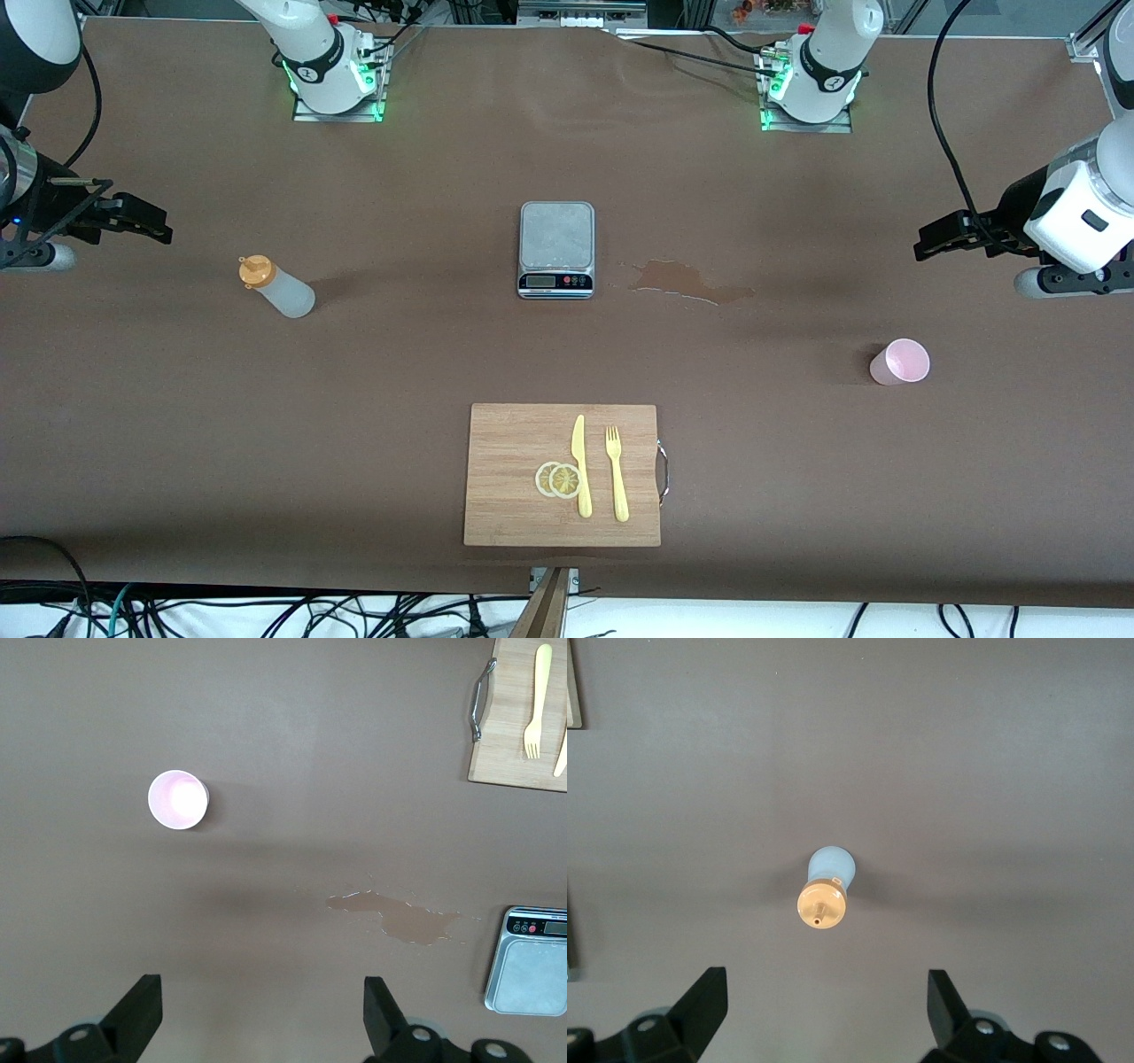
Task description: Add sauce to pink cup with both arms
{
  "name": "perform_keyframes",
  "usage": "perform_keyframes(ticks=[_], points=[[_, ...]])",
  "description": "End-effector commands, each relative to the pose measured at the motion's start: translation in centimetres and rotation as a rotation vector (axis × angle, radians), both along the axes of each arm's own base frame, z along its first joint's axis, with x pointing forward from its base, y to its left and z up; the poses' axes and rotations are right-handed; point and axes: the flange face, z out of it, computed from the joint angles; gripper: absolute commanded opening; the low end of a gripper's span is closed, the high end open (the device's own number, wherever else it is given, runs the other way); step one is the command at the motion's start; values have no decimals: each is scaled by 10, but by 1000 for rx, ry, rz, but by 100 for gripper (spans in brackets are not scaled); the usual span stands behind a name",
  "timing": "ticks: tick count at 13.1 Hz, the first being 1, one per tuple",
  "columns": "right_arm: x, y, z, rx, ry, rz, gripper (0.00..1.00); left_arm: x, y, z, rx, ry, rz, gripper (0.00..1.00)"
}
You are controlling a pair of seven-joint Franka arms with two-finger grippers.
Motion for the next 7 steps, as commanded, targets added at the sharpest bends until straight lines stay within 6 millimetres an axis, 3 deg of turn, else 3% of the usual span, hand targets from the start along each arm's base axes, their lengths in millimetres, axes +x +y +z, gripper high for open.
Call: perform_keyframes(ticks=[1,7], points=[[0,1,5,14,2,-6,100,5,3,4,4,-7,14,100],[-1,1,5,14,4,-6,100,6,12,-8,6,19,22,100]])
